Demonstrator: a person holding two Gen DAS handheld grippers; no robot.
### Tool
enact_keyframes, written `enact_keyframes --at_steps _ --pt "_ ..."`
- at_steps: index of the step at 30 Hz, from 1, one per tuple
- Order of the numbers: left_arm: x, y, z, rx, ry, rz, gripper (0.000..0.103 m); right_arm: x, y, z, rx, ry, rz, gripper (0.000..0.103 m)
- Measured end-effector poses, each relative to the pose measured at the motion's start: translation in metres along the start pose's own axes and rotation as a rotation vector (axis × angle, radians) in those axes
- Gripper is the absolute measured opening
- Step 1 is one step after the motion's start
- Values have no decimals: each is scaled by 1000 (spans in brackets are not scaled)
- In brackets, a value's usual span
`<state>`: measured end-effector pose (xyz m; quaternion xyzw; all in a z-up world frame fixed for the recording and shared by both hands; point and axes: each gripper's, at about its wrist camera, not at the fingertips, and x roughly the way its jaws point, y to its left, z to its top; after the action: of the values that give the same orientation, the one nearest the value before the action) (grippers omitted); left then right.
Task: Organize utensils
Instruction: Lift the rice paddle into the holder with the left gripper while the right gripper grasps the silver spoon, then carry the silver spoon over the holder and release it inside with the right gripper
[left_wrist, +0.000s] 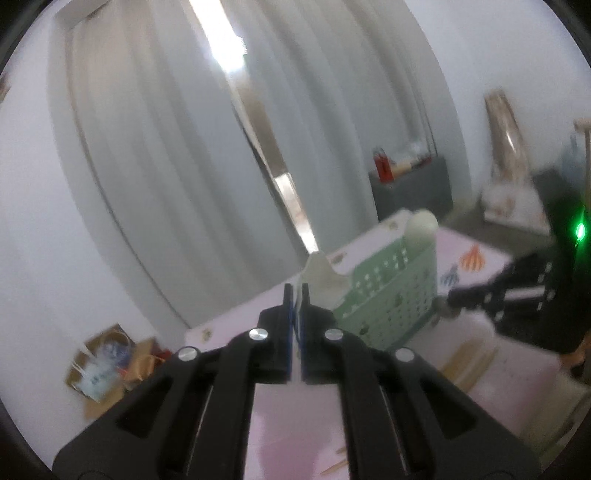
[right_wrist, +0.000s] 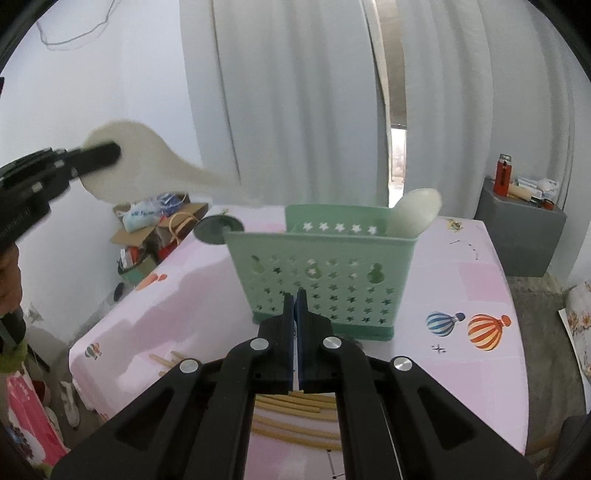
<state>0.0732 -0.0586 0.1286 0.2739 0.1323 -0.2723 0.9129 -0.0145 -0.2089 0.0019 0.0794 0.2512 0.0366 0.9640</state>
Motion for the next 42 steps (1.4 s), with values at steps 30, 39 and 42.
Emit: enact_keyframes --at_steps 30,39,42 --pt "105 38 20 -353 159 -187 38 -14 -42 3 93 -64 -12 2" --pt "55 37 -14 -432 39 -191 42 -11 -42 7 90 -61 -35 2" --pt "36 36 -23 -418 -1 -168 42 -11 -42 10 90 -62 -35 2"
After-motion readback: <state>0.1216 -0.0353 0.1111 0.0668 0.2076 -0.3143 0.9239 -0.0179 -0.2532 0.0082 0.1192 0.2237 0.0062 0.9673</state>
